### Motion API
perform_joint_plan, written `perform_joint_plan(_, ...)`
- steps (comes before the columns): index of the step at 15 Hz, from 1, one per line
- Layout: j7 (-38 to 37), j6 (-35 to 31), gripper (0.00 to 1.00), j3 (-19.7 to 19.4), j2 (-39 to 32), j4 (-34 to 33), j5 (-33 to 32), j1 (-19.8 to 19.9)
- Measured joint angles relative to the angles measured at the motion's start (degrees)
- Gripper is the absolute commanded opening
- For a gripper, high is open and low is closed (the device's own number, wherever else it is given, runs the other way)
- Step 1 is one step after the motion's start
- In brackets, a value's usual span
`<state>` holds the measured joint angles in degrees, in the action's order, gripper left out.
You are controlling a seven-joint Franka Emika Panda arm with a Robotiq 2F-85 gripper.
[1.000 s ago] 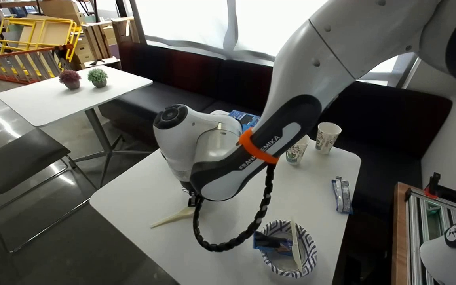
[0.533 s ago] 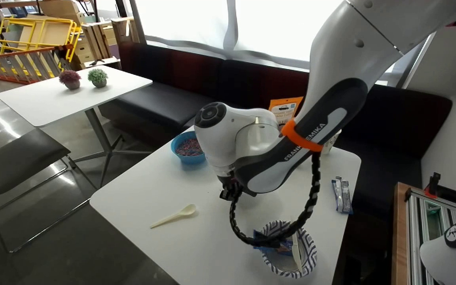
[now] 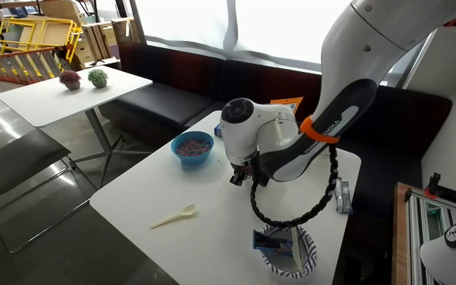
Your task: Move the white bowl furthest from you closer to you
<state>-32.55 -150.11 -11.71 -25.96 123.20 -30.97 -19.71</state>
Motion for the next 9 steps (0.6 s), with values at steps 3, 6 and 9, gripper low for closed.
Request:
perform_joint_plan(3, 0.23, -0.52, 0.53, -0.26, 0.08, 0.14, -0.82, -0.04)
perform_joint_plan(6, 1.76, 0.92, 0.75, 0.44, 2.11, 1.11, -0.83, -0.02)
perform_joint_plan(9, 5.16, 3.42, 0.99, 2.04, 7.25, 3.59, -0.72, 0.57)
